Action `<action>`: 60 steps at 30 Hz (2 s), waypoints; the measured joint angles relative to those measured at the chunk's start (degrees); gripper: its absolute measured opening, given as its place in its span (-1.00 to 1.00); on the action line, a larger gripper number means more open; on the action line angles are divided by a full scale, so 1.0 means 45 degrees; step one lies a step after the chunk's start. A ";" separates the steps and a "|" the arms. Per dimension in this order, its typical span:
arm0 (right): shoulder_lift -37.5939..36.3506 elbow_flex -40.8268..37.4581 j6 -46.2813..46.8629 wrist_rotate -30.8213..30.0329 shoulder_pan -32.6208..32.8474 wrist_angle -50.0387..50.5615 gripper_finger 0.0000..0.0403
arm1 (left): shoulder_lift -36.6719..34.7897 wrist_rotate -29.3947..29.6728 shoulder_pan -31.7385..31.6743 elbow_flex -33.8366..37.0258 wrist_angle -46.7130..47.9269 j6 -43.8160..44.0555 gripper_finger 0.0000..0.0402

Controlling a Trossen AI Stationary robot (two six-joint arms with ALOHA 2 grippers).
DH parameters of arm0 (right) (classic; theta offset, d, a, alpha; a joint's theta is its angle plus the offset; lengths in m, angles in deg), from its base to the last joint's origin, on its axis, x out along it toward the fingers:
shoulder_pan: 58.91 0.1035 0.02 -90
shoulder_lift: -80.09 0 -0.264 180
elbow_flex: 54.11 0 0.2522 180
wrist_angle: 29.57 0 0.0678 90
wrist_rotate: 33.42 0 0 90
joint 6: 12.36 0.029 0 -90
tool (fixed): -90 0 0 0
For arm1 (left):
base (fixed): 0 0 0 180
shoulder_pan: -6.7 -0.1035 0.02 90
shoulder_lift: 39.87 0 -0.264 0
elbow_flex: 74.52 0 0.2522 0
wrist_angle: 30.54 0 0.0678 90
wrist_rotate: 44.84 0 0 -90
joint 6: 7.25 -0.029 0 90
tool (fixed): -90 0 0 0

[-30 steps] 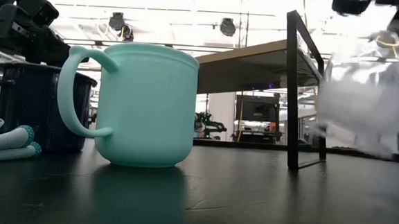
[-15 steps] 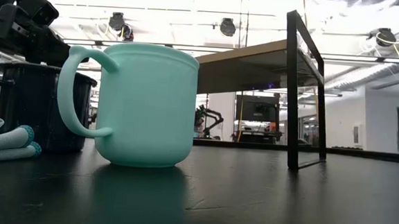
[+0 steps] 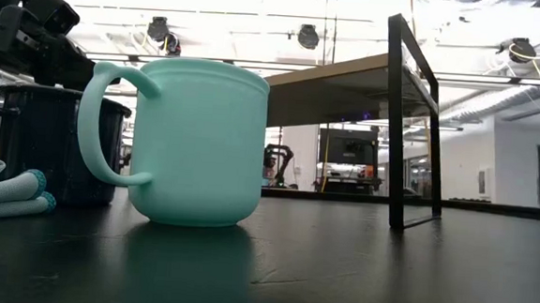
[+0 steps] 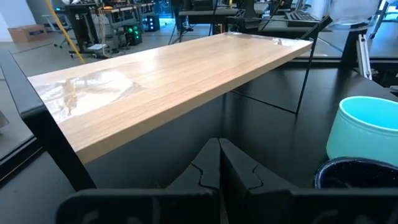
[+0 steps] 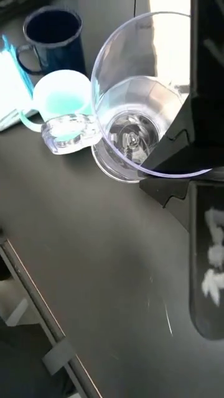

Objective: Stack small to large cups/mugs on shelf
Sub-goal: Put the transparent mug on the shelf

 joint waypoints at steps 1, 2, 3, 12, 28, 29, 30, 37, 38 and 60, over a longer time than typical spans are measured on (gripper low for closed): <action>0.0000 0.0143 -0.0013 -0.0005 0.0000 0.0101 -1.00 | 0.0003 0.0000 0.0002 0.0001 -0.0001 0.0000 -0.98; 0.0000 0.0290 -0.0059 -0.0002 0.0001 0.0183 -1.00 | 0.0003 0.0000 0.0003 0.0000 -0.0010 0.0000 -0.98; 0.0000 0.0423 -0.0102 0.0005 0.0006 0.0198 -1.00 | 0.0001 0.0000 -0.0001 -0.0001 -0.0015 0.0000 -0.98; -0.0777 0.0950 -0.0282 -0.0078 0.0015 0.0492 -1.00 | 0.0000 0.0000 0.0004 0.0000 -0.0001 0.0000 -0.98; -0.2137 0.0955 -0.0185 -0.0564 -0.2362 0.1786 -1.00 | 0.0003 0.0000 0.0001 0.0001 0.0000 0.0000 -0.98; -0.2097 0.0955 -0.0189 -0.0449 -0.2652 0.1974 -1.00 | 0.0003 0.0000 -0.0001 0.0002 -0.0001 0.0000 -0.98; -0.2026 0.0958 -0.0141 -0.0318 -0.2923 0.2064 -1.00 | 0.0000 0.0000 0.0001 0.0002 -0.0005 0.0000 -0.98; -0.1392 0.2014 -0.0505 0.0497 -0.4546 0.2874 -1.00 | -0.0002 0.0000 0.0003 -0.0001 -0.0005 0.0000 -0.98; -0.1228 0.2219 -0.0691 0.0656 -0.4718 0.3071 -1.00 | 0.0000 0.0000 -0.0001 0.0004 0.0000 0.0000 -0.98; 0.0521 0.3777 -0.6183 0.1389 -0.6730 0.4844 -1.00 | 0.0001 0.0000 -0.0001 -0.0001 0.0000 0.0000 -0.98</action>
